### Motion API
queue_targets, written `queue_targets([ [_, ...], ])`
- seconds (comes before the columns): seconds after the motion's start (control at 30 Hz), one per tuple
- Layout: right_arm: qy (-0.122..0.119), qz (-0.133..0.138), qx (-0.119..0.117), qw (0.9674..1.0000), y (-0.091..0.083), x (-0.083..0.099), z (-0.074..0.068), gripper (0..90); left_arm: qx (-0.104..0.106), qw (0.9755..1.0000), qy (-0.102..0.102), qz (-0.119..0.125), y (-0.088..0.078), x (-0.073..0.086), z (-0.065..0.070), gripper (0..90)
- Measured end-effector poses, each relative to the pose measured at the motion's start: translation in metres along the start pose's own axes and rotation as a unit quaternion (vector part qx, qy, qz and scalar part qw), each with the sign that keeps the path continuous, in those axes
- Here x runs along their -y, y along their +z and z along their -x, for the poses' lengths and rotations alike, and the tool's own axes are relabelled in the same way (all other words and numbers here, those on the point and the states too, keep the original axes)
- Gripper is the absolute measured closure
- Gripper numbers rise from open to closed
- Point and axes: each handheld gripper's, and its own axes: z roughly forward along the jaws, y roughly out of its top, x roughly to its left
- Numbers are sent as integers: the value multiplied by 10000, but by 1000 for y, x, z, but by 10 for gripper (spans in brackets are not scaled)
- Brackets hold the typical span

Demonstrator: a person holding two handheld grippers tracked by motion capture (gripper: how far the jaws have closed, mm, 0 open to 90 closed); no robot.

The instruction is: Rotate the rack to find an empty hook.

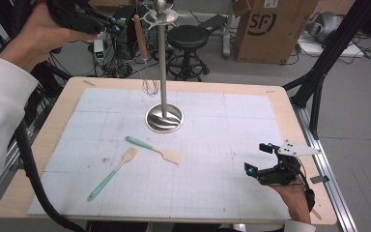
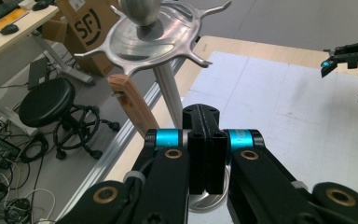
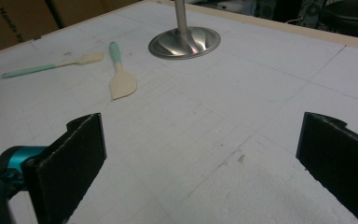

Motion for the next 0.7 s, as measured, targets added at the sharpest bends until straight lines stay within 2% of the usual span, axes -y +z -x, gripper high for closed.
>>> queue_targets([
  [0.07, 47, 14, 4, 10000, -1, 0, -1, 0, -13, 10000, 15, -17, -2, -1, 5, 898],
  [0.3, -12, 12, -8, 10000, -1, -1, -2, 0, -4, 9999, 104, 32, -5, -9, 20, 898],
  [0.5, -25, 33, -19, 10000, -1, 0, -2, 0, 35, 9999, 142, 30, 3, -16, 29, 898],
  [0.7, -2, 31, -38, 10000, -1, 1, -2, 0, 80, 9999, 137, 27, 15, -20, 31, 898],
])
